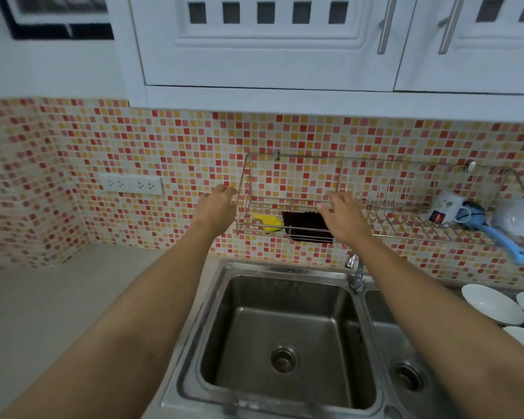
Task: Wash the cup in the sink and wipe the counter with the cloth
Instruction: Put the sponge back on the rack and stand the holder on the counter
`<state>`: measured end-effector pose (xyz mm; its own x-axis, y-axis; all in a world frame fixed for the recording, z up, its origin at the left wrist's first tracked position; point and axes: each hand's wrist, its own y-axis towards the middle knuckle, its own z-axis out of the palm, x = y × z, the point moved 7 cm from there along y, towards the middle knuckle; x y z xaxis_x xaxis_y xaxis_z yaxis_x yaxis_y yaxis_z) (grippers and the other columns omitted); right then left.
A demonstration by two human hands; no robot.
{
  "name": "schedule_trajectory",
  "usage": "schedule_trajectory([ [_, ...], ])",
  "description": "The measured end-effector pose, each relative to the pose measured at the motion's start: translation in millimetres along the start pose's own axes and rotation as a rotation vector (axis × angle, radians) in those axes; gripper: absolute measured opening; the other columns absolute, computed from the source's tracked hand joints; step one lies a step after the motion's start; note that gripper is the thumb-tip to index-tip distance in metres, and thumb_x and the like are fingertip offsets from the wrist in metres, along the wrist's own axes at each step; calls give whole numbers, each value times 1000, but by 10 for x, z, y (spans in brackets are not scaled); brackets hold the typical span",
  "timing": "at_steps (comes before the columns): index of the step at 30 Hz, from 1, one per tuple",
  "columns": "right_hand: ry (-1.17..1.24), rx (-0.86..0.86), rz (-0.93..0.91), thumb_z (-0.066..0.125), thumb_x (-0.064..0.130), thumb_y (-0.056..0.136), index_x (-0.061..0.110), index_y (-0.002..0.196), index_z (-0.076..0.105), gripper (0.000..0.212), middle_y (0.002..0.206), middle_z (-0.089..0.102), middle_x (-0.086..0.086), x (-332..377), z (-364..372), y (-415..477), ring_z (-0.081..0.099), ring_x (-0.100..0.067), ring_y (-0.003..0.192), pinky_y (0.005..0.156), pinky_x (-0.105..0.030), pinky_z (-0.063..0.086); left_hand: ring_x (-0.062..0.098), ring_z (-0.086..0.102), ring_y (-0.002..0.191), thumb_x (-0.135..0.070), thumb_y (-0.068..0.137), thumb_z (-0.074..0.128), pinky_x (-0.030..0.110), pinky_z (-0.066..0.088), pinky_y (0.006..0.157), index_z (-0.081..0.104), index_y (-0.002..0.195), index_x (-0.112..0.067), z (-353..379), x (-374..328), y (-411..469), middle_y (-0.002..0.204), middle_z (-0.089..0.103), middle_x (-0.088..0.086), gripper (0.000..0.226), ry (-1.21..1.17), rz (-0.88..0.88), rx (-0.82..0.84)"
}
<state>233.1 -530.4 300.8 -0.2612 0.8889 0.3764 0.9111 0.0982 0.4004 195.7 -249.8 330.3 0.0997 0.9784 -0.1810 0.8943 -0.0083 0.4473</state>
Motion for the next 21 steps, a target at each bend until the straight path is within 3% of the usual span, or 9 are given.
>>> schedule_trajectory([
  [5, -5, 21, -23, 37, 46, 99, 16, 144, 38, 54, 151, 34, -11, 189, 58, 72, 32, -31, 138, 109, -49, 34, 29, 53, 125, -24, 99, 45, 43, 46, 100, 43, 141, -16, 16, 100, -27, 146, 46, 7, 42, -15, -10, 18],
  [9, -44, 123, 1, 40, 45, 98, 16, 135, 50, 49, 140, 49, -12, 126, 303, 214, 44, -33, 128, 102, -48, 41, 26, 34, 141, -29, 101, 42, 41, 31, 113, 33, 148, -16, 148, 31, -39, 155, 34, 5, 50, -43, 36, 94],
  [12, -16, 225, 30, 41, 36, 99, 15, 106, 62, 31, 109, 64, -12, 73, 544, 306, 58, -28, 94, 78, -37, 47, 23, 20, 148, -36, 102, 38, 39, 20, 118, 19, 153, -19, 374, -43, -82, 161, 17, 0, 57, -17, 63, 209],
  [14, -23, 327, 48, 36, 28, 101, 18, 80, 54, 30, 93, 60, -8, 42, 728, 353, 53, -24, 81, 70, -33, 41, 22, 13, 149, -39, 101, 38, 39, 16, 119, 14, 154, -21, 558, -74, -98, 162, 11, -1, 60, 3, 79, 271],
  [16, -37, 445, 65, 32, 24, 101, 22, 68, 43, 35, 85, 54, -6, 16, 902, 407, 49, -23, 78, 70, -32, 36, 21, 9, 150, -41, 101, 38, 40, 13, 120, 10, 154, -21, 730, -92, -88, 163, 7, 0, 63, 17, 100, 322],
  [19, -24, 517, 105, 34, 26, 102, 25, 65, 39, 37, 73, 47, 1, -10, 1086, 542, 45, -18, 68, 62, -31, 34, 21, 3, 150, -43, 100, 38, 40, 7, 120, 3, 154, -20, 973, -112, -60, 163, 1, 1, 69, 55, 133, 382],
  [21, 2, 531, 136, 40, 33, 101, 22, 73, 52, 32, 76, 51, 0, 5, 1171, 616, 48, -19, 70, 62, -30, 37, 21, -1, 150, -47, 99, 37, 40, 4, 120, -2, 154, -19, 1124, -103, -37, 163, -4, 1, 73, 83, 143, 411],
])
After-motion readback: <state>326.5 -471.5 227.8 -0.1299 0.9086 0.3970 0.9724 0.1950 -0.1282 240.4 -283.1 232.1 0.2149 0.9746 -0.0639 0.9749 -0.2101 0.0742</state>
